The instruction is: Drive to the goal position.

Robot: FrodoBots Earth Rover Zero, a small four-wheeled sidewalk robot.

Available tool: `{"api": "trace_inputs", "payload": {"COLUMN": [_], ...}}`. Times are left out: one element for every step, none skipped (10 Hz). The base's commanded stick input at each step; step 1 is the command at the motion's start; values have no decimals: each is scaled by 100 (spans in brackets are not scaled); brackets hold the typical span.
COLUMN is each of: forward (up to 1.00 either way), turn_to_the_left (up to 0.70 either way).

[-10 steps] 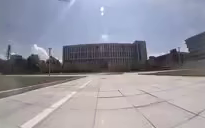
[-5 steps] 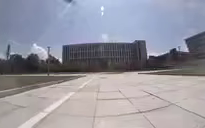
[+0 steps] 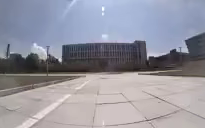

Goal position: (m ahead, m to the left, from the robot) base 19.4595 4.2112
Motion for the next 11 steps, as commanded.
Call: {"api": "trace_inputs", "payload": {"forward": [50,50,50,50,50,50,50,50,50,50,50], "turn_to_the_left": [1,1,1,1,1,1,1,1,1,1,1]}}
